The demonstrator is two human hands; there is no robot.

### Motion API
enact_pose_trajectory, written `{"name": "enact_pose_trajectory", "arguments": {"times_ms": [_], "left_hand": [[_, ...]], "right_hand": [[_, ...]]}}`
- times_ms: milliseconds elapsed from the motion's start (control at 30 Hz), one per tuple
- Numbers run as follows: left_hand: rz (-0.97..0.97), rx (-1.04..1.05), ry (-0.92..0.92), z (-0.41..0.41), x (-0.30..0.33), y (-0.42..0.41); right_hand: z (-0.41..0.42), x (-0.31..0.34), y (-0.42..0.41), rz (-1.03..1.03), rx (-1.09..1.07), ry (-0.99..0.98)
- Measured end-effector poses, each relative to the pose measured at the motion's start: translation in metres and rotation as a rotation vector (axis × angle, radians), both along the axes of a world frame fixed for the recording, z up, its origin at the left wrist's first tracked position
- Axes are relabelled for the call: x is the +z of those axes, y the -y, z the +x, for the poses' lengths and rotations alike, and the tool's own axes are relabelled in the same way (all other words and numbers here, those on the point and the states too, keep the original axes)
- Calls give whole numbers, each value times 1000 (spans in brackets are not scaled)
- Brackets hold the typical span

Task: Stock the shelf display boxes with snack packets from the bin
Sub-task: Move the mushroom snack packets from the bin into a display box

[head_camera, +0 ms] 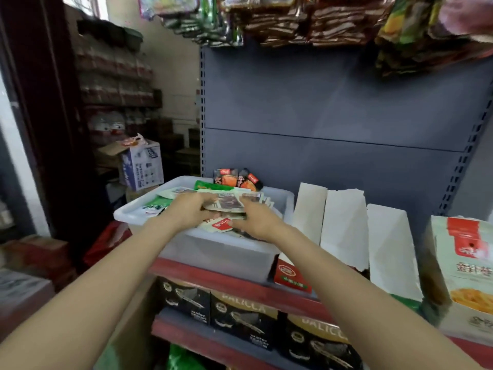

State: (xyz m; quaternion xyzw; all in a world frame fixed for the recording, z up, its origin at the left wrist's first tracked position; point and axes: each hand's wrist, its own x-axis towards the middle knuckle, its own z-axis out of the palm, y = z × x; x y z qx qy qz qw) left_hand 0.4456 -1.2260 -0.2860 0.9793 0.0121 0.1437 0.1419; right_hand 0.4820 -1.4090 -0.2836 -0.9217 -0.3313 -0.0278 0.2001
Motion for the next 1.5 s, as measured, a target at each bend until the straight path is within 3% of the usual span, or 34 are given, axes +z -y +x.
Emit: {"name": "enact_pose_trajectory", "arguments": {"times_ms": [133, 233, 400, 600, 800, 900, 1000, 1500], "left_hand": [[163, 17, 155, -3, -1, 2], [-59, 7, 338, -11, -7, 3], [-453, -46, 461, -30, -5, 14], [-660, -123, 550, -30, 21, 42], [-844, -244, 483, -25, 36, 83], [-929, -319, 349, -27, 39, 106], [-890, -395, 222, -24, 37, 133], [-847, -587, 152, 16, 31, 331]], "right_hand": [[4, 5, -2, -2, -53, 108], [6, 4, 1, 165, -7, 30], [3, 6, 16, 720, -10, -27], [-9, 21, 39, 959, 39, -108], [-15, 31, 75, 1034, -59, -199], [-22, 31, 101, 1034, -89, -189], [-28, 30, 132, 1026, -136, -147], [-35, 27, 317, 954, -336, 119]]}}
